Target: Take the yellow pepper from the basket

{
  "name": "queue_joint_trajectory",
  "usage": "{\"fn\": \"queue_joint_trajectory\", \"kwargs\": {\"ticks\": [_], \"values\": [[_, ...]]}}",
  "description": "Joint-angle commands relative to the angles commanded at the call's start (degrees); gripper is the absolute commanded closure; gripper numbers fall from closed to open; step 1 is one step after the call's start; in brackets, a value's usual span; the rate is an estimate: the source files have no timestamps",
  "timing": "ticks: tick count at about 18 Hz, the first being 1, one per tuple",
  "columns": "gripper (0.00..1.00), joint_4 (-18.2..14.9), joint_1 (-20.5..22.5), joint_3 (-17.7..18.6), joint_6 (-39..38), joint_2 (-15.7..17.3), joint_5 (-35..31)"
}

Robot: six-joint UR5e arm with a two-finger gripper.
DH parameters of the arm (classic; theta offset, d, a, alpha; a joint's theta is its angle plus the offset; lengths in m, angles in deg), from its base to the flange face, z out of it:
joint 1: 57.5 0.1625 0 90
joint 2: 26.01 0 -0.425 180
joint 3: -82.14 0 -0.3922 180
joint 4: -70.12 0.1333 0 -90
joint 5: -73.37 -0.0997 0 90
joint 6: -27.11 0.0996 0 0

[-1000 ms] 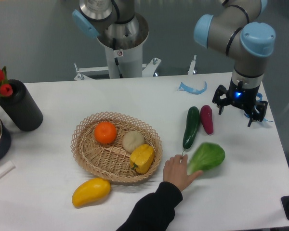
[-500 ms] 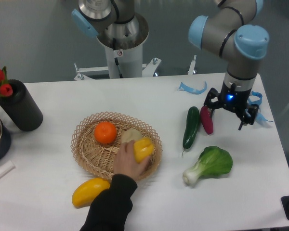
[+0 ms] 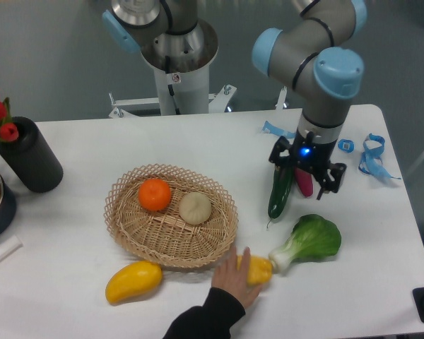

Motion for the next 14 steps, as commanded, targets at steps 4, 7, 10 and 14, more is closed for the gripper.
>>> {"fn": "queue_joint_trajectory", "kwargs": {"ticks": [4,7,10,14], "values": [[0.0,-0.1,-0.2,0.1,-0.1,0.4,1.0],[0.0,-0.2,0.0,0.1,0.0,0.7,1.2],[0.0,-0.2,0.0,0.0,0.0,0.7,1.2],[0.0,-0.2,0.1,-0.1,-0.1,0.8,1.2]]}}
